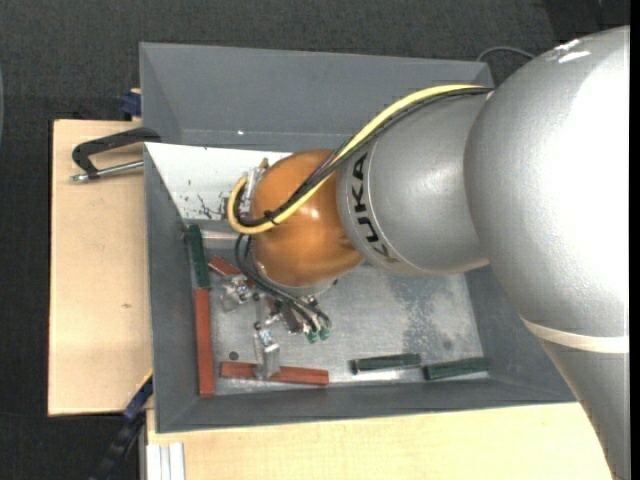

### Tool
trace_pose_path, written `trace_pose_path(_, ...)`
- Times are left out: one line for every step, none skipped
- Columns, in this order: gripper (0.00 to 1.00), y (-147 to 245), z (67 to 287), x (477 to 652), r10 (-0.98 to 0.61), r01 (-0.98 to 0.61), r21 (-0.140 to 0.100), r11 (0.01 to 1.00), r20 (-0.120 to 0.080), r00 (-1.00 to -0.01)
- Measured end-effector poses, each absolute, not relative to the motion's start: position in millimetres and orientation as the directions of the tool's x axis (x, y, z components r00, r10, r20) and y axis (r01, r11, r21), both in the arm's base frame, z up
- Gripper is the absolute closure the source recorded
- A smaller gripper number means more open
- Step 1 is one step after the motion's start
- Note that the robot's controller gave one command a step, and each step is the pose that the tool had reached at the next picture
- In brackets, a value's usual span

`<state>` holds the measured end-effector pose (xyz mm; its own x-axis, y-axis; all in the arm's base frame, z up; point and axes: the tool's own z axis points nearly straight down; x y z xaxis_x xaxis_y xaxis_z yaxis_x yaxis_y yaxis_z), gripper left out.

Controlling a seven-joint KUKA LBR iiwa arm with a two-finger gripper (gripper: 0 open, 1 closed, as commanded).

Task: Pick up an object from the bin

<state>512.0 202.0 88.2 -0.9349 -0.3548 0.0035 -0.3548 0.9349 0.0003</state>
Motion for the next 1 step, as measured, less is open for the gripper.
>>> trace_pose_path(0.0, 192.4, 113.3, 498.2, -0.391, -0.391, 0.001, 0.92, 0.001, -0.92)
